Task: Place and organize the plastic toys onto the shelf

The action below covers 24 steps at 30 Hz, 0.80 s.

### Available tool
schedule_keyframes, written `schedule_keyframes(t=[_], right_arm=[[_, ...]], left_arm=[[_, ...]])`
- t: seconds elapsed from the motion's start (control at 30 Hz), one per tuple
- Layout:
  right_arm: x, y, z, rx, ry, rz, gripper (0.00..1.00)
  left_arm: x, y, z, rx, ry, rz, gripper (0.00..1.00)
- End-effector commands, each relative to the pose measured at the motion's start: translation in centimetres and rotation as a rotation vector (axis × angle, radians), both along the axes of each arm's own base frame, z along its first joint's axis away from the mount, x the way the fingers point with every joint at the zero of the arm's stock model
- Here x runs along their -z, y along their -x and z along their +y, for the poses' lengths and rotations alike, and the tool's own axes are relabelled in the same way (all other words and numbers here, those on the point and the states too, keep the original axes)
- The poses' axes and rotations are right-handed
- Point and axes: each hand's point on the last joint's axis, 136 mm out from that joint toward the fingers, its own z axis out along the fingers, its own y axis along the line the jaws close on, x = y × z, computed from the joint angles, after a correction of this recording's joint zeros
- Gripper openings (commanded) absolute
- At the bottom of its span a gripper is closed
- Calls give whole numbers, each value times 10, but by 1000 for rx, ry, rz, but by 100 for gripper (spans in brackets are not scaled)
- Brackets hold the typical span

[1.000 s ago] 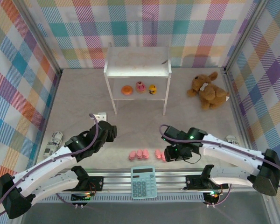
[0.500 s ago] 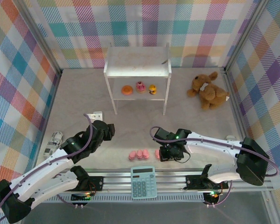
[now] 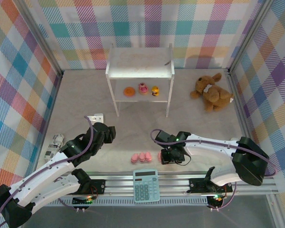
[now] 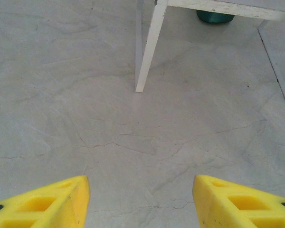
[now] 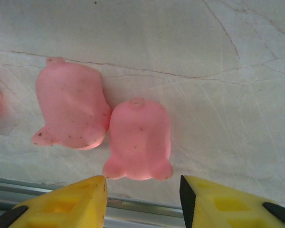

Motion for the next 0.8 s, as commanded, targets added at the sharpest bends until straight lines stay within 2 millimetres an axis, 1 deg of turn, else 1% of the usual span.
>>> schedule_keyframes(t=[0.0,0.2,0.43,0.63,0.77], right_arm=[[6,1,-4,7,12,17,45],[12,-1,-1,-3,15,33,41],[16,-2,1,-19,21,43,23],[15,-5,1,-31,22,38,16],[12,-9,3,-46,16,25,7]], left_arm=[[-10,-1,6,-11,-17,-16,59],[-8,-3,7,-13,-25,-10,59],[-7,-4,9,-21,-37,-9,59],[-5,-3,10,-24,-43,-6,59],[-4,-3,11,-27,-43,-5,59]])
